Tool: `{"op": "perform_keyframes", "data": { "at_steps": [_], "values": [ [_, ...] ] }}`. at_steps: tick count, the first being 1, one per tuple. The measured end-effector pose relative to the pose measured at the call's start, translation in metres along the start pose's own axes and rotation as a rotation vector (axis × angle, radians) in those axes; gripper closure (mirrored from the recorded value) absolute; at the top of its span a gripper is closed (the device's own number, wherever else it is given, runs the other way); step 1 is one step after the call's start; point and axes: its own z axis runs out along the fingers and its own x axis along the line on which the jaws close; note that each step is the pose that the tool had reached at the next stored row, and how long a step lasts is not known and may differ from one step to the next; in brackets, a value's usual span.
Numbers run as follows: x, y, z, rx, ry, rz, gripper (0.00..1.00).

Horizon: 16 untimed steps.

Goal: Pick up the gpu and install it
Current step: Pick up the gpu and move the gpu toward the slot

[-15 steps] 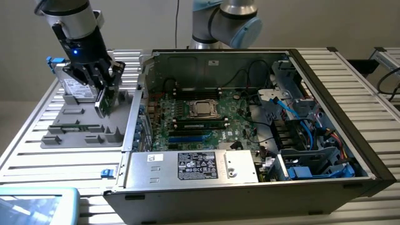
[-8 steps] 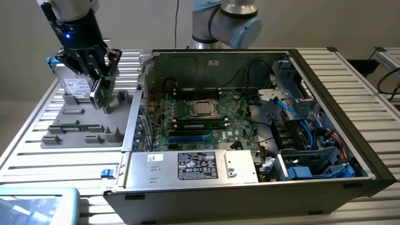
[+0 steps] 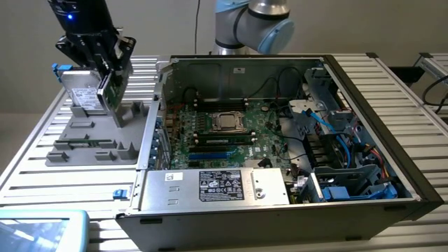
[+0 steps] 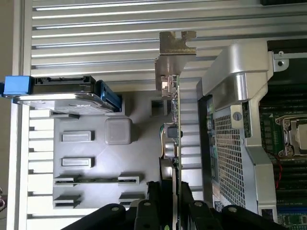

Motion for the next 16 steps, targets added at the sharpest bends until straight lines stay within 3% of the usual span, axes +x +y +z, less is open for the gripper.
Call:
{"op": "perform_keyframes", "data": {
  "at_steps": [9, 16],
  "values": [
    [-0.022, 0.0027, -0.0413, 0.0002, 0.0021, 0.000, 0.72],
    [-0.049, 0.0048, -0.0718, -0.0010, 0.0024, 0.000, 0.72]
  ]
}}
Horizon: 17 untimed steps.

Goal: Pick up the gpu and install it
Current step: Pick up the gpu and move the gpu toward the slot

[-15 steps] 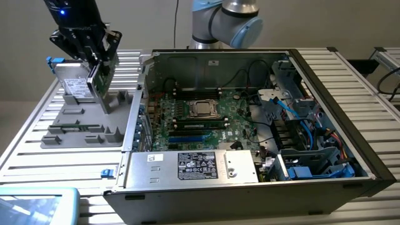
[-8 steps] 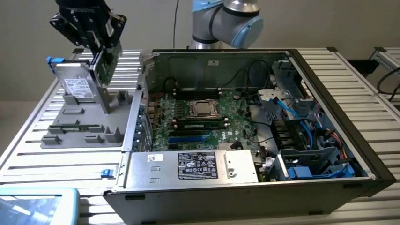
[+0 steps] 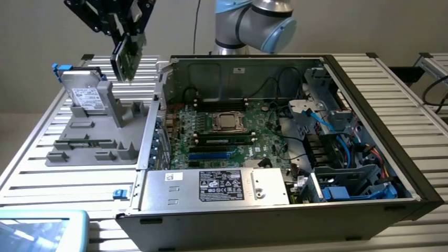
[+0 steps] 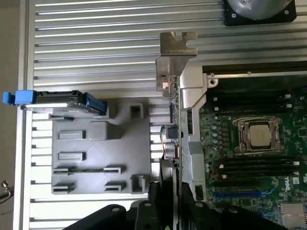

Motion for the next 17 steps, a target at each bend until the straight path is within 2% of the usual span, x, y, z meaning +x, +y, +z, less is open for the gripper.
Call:
{"op": "perform_keyframes", "data": {
  "at_steps": [2, 17],
  "values": [
    [-0.009, 0.0002, -0.0024, -0.0008, 0.0001, 0.000, 0.72],
    [-0.077, 0.0018, -0.0036, -0.0053, 0.0006, 0.000, 0.72]
  ]
}}
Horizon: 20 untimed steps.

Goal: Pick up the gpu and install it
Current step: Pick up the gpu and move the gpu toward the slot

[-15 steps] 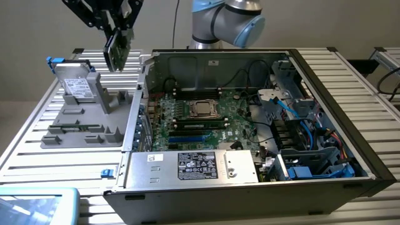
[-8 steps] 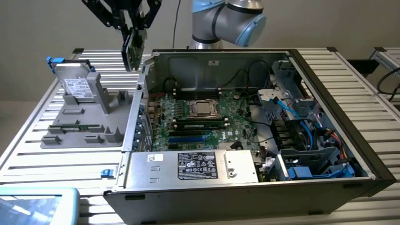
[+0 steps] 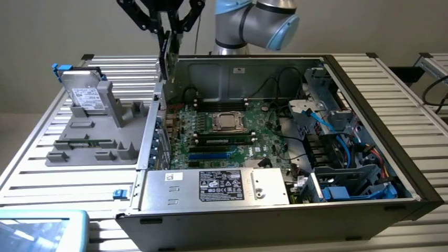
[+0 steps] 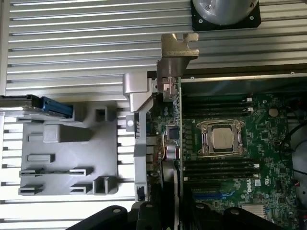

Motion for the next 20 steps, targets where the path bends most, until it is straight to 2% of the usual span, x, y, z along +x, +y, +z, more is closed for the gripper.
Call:
{"op": "perform_keyframes", "data": {
  "at_steps": [6, 11, 20],
  "values": [
    [-0.027, -0.0035, 0.0015, -0.0001, -0.0001, 0.000, 0.72],
    [-0.045, -0.0075, 0.0056, 0.0001, 0.0001, 0.000, 0.72],
    [-0.081, -0.0140, 0.0203, 0.0001, 0.0001, 0.000, 0.72]
  ]
}}
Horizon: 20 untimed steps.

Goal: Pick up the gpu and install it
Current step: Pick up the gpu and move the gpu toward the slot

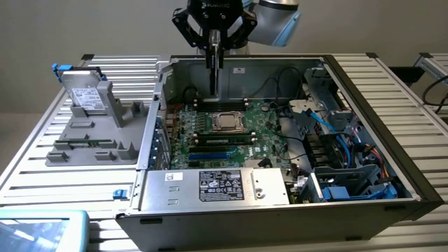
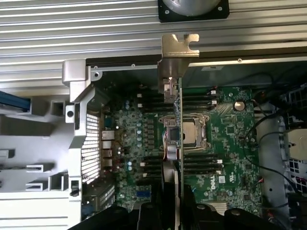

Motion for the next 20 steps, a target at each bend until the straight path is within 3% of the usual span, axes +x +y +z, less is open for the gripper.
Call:
{"op": "perform_keyframes", "data": {
  "at_steps": [6, 12, 20],
  "values": [
    [-0.026, -0.0036, 0.0102, -0.0001, -0.0001, 0.000, 0.72],
    [-0.043, -0.0074, 0.0203, 0.0001, -0.0001, 0.000, 0.72],
    [-0.052, -0.0080, 0.0317, 0.0009, 0.0007, -0.008, 0.72]
  ]
}}
